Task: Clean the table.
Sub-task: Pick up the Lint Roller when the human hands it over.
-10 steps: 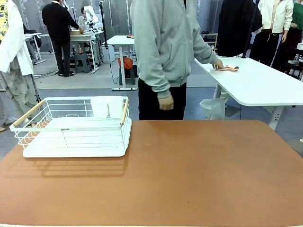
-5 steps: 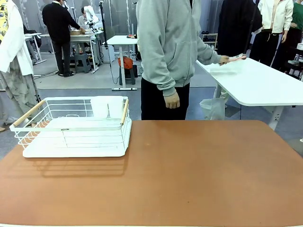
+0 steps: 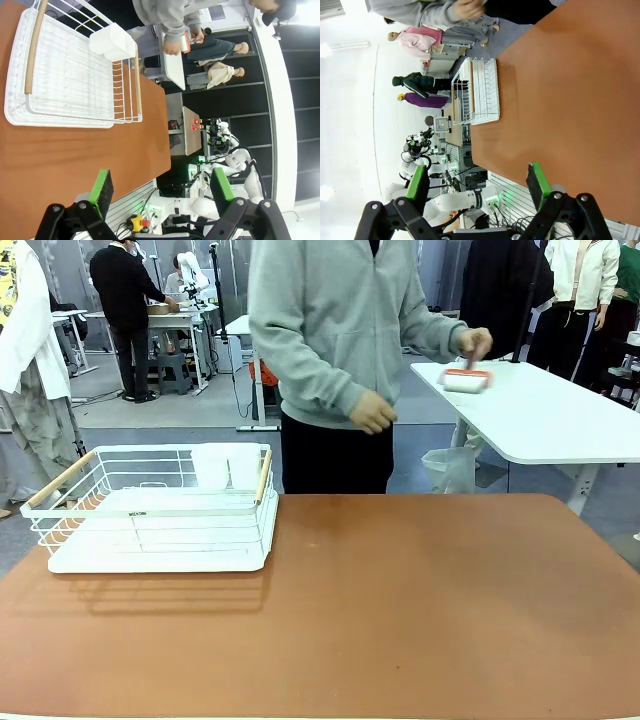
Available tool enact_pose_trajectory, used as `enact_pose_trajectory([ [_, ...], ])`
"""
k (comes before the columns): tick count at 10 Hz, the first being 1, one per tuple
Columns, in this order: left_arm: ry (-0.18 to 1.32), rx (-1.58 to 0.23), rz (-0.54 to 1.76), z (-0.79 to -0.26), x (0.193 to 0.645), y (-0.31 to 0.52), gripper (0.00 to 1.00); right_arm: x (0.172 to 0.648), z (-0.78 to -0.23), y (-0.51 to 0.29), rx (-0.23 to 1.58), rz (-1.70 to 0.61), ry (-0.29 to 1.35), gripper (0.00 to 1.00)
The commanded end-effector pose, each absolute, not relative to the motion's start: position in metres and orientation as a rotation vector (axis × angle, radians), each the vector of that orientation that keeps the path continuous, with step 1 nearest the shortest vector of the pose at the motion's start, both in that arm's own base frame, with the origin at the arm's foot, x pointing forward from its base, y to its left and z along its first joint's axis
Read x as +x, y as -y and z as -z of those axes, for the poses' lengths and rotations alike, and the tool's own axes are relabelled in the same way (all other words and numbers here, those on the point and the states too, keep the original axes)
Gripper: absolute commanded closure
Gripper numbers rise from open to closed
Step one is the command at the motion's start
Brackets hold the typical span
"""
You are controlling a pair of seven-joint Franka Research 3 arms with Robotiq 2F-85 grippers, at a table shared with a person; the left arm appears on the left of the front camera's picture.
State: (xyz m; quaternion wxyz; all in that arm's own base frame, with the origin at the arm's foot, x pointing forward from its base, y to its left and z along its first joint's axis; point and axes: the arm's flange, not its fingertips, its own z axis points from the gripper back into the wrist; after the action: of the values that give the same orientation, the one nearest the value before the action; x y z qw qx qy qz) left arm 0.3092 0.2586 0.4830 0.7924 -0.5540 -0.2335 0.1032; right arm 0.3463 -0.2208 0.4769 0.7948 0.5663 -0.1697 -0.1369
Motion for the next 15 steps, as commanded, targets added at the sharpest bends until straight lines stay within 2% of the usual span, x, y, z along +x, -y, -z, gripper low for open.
enact_pose_trajectory([
  [1, 0.513, -1.203, -0.211, -0.4829, 0.3069, -0.2602, 0.0, 0.3464, -0.4797, 0.2209, 1.23, 0.287, 0.376, 0.0],
  [15, 0.513, -1.203, -0.211, -0.4829, 0.3069, -0.2602, 0.0, 0.3464, -0.4797, 0.2209, 1.23, 0.287, 0.376, 0.0],
])
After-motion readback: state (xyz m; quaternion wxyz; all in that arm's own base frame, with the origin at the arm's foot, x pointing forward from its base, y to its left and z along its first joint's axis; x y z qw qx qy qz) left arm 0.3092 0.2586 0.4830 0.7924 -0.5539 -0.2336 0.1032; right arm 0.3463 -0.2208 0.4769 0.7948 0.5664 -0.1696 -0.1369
